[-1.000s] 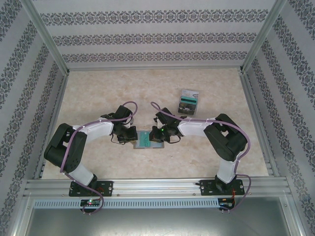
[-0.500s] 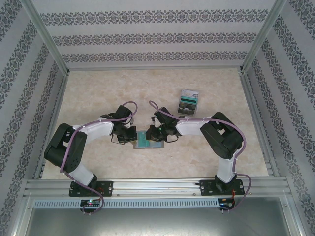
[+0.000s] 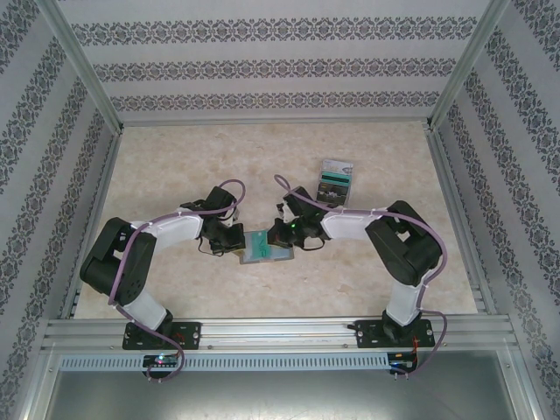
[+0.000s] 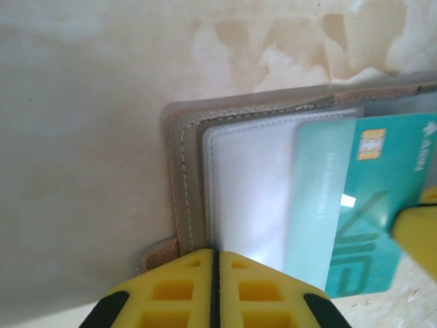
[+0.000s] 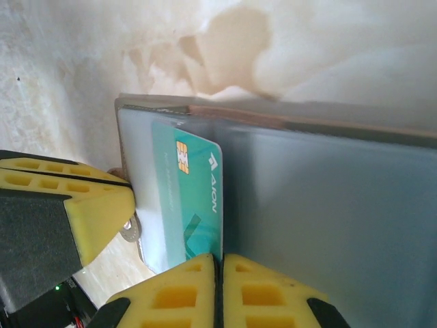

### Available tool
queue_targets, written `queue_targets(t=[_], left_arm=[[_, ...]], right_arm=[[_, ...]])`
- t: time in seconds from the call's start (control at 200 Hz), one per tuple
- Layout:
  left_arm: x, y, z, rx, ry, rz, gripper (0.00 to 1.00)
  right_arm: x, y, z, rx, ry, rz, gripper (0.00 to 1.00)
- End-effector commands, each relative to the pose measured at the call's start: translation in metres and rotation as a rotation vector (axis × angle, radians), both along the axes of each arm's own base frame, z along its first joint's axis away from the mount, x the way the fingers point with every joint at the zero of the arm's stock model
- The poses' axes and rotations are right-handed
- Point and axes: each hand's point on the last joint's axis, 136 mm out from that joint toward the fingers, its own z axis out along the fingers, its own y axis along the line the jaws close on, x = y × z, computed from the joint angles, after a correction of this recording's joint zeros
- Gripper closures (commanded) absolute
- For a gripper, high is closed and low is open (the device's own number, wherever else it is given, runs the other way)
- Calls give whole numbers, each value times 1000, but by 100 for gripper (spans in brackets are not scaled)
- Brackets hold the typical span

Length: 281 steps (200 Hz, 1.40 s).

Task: Take the credit cards out of the card holder

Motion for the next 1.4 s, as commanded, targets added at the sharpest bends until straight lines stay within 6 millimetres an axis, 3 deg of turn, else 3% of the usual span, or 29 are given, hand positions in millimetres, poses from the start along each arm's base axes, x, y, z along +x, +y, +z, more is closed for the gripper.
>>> queue_targets(t=[0.0,0.215,0.43,0.59,0.714,0.809,0.919,1.039,1.159,1.289,1.399], left_arm=[[-1,2,-3,17,18,-15,97],[1,1,0,15,12,-18,97],[8,-2,9,6,-12,-18,97],[16,-5,24,-7,-52,-23,96],[23,-5,37,-4,-99,-31,91],[29,-5,48,-7,-140,-34,79],[34,-6,63,-17,-191,-39,66],[40,-6,79,-16,-241,-42,32],[44,-6,91,-12,-278,-55,7],[47,-4,99,2,-304,-72,0],[48,-3,101,10,-317,-72,0]], right_arm=[[-3,-25,0,-57,-15,0,100],[-5,-43,17,-46,-57,15,100],[5,-57,59,-46,-176,39,100],[16,-85,99,-182,-351,97,100],[33,-120,128,-395,-541,147,100],[51,-149,148,-597,-705,191,100],[65,-168,166,-748,-811,297,100],[84,-182,170,-908,-862,463,100],[109,-190,168,-1056,-899,582,100],[131,-190,155,-1146,-890,688,100],[147,-192,145,-1221,-885,739,100]])
